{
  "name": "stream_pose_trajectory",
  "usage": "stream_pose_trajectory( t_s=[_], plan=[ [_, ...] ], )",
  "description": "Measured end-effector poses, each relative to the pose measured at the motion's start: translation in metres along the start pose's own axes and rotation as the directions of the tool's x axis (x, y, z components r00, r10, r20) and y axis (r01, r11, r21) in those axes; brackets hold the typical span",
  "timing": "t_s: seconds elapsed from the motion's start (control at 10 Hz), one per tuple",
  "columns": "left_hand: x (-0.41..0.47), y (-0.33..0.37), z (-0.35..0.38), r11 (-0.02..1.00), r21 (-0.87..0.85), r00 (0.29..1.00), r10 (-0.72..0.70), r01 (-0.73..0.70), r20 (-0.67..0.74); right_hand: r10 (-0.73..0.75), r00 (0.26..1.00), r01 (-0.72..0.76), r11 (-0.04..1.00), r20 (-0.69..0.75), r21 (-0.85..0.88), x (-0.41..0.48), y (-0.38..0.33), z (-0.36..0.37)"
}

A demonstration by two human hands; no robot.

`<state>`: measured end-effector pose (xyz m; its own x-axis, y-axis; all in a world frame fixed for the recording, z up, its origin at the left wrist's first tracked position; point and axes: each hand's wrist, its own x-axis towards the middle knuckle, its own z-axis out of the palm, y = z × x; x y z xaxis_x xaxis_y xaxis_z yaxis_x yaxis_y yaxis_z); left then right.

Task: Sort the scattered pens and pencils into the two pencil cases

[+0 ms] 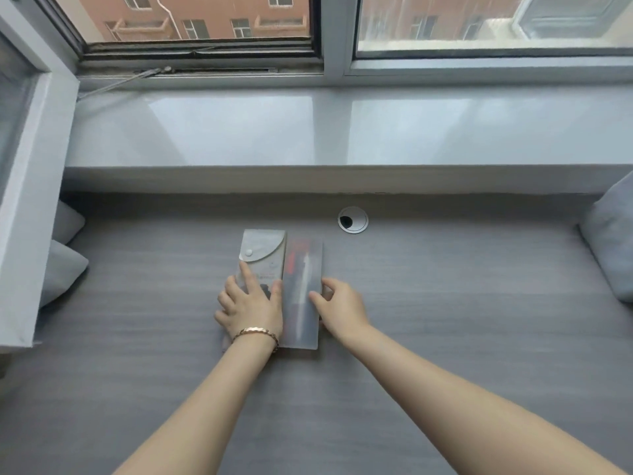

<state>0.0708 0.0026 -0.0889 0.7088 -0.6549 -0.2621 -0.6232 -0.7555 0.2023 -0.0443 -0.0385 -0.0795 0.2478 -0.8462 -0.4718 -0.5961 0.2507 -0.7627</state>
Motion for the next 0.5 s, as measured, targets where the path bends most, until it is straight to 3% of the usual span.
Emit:
stream_pose_trajectory(
  t_s=[0.2, 0.3, 0.4, 0.5],
  plan=[
    [-0.003, 0.009, -0.004, 0.996, 0.074, 0.995, -0.056, 0.050, 0.077, -0.034, 0.999, 0.036, 0.991, 0.012, -0.129, 0.005, -0.002, -0.005],
    [-0.005, 0.020, -0.020, 0.951, 0.309, 0.992, -0.025, -0.015, 0.126, 0.024, 0.991, 0.006, 0.976, 0.135, -0.217, 0.003, -0.006, -0.015],
    [-0.013, 0.035, -0.046, 0.868, 0.422, 0.965, 0.235, -0.261, 0.114, 0.177, 0.949, -0.059, 0.913, 0.261, -0.405, -0.008, -0.012, -0.034],
    [-0.030, 0.060, -0.069, 0.863, 0.177, 0.853, 0.397, -0.472, 0.338, 0.231, 0.905, -0.016, 0.857, 0.357, -0.514, -0.019, -0.018, -0.064]
  ],
)
